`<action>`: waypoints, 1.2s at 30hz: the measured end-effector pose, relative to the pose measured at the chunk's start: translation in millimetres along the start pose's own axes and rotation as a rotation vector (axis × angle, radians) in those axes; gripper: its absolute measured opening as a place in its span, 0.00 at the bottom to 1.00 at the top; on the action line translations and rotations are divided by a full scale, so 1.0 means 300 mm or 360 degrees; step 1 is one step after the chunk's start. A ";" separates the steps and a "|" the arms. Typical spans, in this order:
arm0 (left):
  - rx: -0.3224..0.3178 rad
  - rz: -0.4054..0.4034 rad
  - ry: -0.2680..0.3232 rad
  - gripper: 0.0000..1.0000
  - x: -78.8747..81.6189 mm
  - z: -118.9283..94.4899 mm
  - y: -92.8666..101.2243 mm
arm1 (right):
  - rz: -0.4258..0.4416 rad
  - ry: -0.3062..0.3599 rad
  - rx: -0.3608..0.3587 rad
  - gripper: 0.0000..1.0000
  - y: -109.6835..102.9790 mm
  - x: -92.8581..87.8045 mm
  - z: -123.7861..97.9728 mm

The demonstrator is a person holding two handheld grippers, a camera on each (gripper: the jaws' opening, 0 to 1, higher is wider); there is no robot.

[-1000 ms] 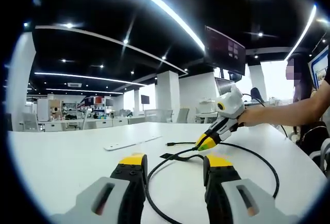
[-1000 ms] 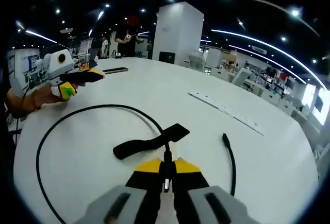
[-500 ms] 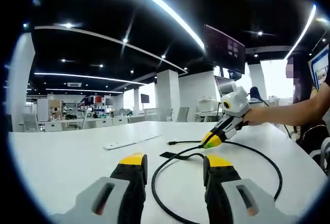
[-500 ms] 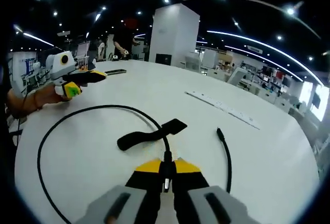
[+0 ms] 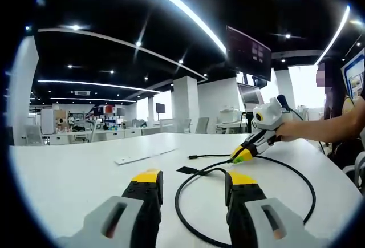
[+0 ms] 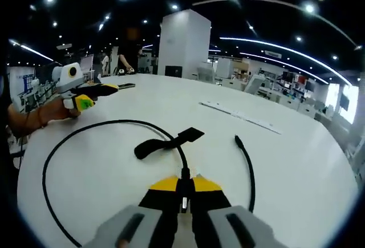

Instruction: Find the charging cable on the desk, coil it up and secure with Velcro.

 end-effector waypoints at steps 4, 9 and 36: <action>-0.0001 0.0004 -0.0007 0.44 -0.003 0.002 0.001 | 0.0022 0.0028 -0.0010 0.09 -0.007 0.002 -0.009; -0.0001 0.0005 -0.0015 0.44 -0.007 0.000 0.001 | 0.0039 0.0040 -0.0019 0.09 -0.015 -0.011 -0.020; 0.0002 0.0007 -0.0031 0.44 -0.014 -0.008 0.003 | 0.0068 0.0061 -0.0011 0.10 -0.026 -0.027 -0.036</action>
Point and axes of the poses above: the point that each gripper's makers call its tool centre point, and the gripper's own axes: z roughly forward along the fingers, y roughly to its right, x roughly out of its top, the point moved 1 cm from there along -z, roughly backward along the fingers, and after that the axes turned 11 degrees about -x, right-handed, at the moved point
